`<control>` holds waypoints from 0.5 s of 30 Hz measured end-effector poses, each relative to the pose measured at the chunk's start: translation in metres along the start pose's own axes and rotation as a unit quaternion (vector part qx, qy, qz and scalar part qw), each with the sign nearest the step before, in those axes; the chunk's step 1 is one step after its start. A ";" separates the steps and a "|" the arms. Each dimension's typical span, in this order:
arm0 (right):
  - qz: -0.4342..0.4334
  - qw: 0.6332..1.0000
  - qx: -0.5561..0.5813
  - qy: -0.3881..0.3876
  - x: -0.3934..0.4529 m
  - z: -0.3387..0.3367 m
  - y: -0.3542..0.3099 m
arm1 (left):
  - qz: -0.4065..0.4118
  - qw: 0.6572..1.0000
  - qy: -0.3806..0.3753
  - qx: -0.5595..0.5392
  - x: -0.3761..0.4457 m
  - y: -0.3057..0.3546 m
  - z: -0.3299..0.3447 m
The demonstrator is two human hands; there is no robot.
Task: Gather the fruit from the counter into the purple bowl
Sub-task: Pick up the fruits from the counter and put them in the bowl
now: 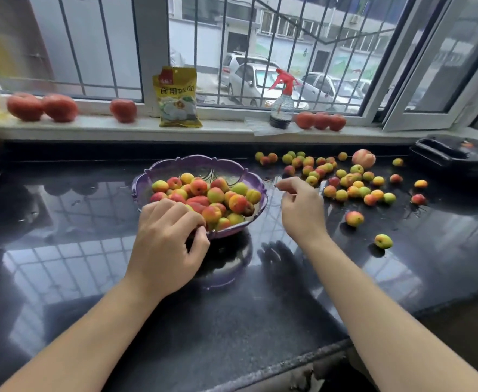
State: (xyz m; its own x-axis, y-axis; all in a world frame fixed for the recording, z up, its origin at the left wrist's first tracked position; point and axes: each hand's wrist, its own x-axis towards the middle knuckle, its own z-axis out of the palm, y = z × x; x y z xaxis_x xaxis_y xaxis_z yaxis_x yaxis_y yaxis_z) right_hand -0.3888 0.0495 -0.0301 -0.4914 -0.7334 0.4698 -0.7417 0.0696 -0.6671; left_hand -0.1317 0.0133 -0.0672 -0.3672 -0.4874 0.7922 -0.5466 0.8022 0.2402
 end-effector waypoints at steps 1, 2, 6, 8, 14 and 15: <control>0.004 1.000 -0.023 0.011 -0.008 -0.005 0.013 | 0.014 1.000 -0.006 0.013 -0.001 0.005 0.002; 0.006 0.999 -0.049 0.017 -0.016 -0.010 0.025 | 0.026 0.999 -0.015 0.026 -0.002 0.010 0.005; 0.013 0.986 -0.163 0.040 -0.035 -0.042 0.068 | 0.064 0.994 -0.052 0.067 -0.005 0.022 0.012; 0.030 0.971 -0.222 0.087 -0.040 -0.063 0.088 | 0.062 0.993 -0.059 0.077 -0.006 0.024 0.012; 0.240 0.922 -0.305 0.012 -0.035 -0.095 0.120 | 0.067 0.993 -0.058 0.082 -0.006 0.024 0.013; 0.242 0.923 -0.298 0.009 -0.035 -0.094 0.121 | 0.067 0.993 -0.057 0.080 -0.006 0.024 0.013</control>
State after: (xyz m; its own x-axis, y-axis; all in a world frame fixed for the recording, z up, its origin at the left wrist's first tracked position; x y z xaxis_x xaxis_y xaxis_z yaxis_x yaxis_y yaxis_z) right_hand -0.5041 0.1475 -0.0724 -0.8341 -0.5089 0.2131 -0.5510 0.7497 -0.3665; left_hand -0.1527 0.0310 -0.0736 -0.5226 -0.4225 0.7405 -0.5964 0.8018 0.0366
